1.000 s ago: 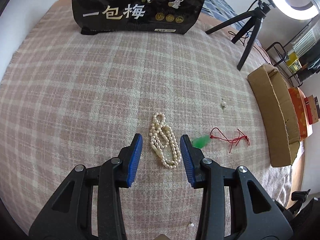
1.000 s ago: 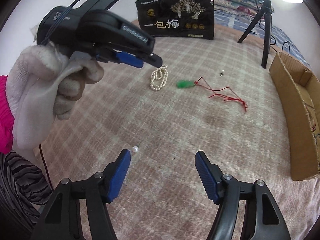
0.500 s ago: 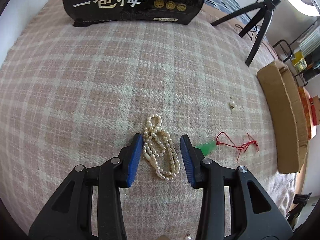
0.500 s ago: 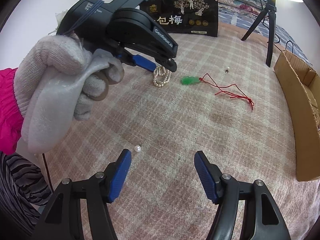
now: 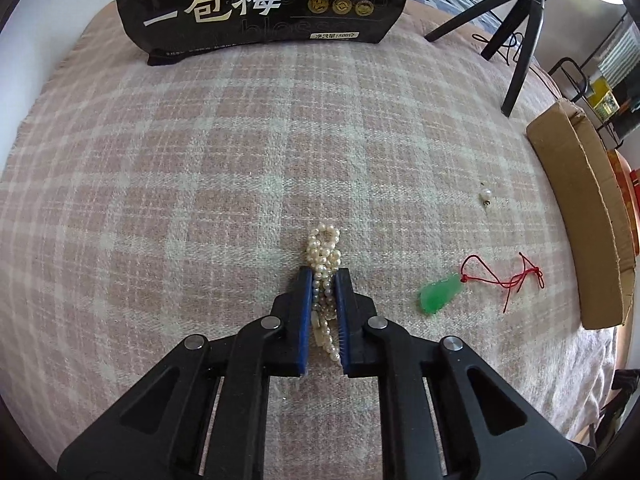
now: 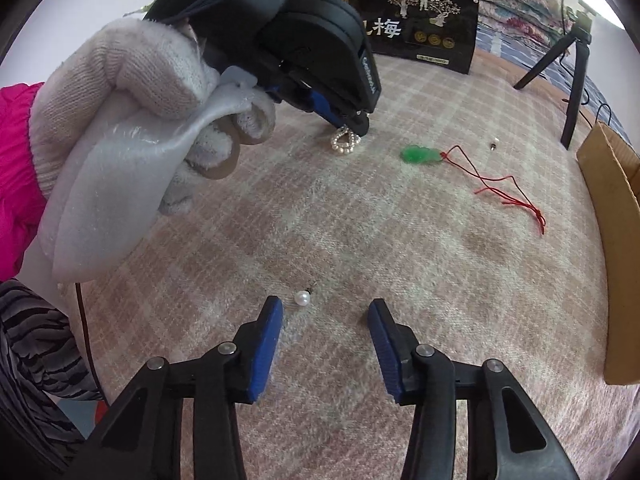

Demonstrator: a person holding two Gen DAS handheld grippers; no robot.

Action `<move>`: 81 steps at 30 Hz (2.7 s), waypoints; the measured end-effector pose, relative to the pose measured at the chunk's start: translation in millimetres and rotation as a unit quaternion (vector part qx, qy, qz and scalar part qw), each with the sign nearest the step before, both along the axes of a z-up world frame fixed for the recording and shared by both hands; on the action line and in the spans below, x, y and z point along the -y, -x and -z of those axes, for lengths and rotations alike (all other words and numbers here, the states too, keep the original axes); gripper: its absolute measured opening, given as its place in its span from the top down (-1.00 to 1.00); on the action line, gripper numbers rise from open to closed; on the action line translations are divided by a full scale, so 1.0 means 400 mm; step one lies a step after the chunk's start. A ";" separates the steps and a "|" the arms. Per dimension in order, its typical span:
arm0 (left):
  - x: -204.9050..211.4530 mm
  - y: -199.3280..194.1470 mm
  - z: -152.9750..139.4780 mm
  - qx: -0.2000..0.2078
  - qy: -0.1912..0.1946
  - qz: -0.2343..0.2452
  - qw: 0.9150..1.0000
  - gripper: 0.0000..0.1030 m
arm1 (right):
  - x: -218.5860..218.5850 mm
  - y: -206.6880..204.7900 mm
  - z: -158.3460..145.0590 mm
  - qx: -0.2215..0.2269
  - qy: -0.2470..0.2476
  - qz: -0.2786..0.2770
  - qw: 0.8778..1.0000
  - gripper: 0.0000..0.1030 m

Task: Organize jewelry
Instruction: 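Close the left gripper on the pearl necklace while the right gripper grasps the pearl earring, then carry necklace and earring into the cardboard box and open both grippers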

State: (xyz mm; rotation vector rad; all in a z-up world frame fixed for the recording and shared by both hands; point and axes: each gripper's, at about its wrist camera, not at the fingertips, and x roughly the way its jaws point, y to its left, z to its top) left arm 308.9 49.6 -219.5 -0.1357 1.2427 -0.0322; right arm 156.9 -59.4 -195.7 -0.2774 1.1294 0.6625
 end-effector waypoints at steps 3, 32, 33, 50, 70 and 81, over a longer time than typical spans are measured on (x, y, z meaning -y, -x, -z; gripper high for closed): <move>0.004 0.002 0.003 0.001 -0.002 0.004 1.000 0.82 | -0.003 -0.018 0.006 -0.002 -0.003 0.001 1.000 0.28; -0.069 0.027 -0.100 0.031 0.050 -0.021 0.998 0.89 | 0.052 -0.037 -0.053 0.017 -0.018 0.024 0.999 0.88; -0.069 0.027 -0.111 0.035 0.054 -0.020 0.998 0.89 | 0.057 -0.040 -0.056 0.019 -0.019 0.027 0.999 0.88; 0.039 0.058 -0.257 0.103 0.086 0.022 0.991 0.89 | 0.168 -0.065 -0.158 0.056 -0.039 0.084 0.994 0.88; 0.236 0.088 -0.326 0.141 0.093 0.092 0.981 0.89 | 0.402 -0.152 -0.245 0.089 -0.047 0.196 0.975 0.88; 0.361 0.091 -0.340 0.150 0.104 0.138 0.973 0.89 | 0.512 -0.239 -0.264 0.093 -0.052 0.249 0.963 0.88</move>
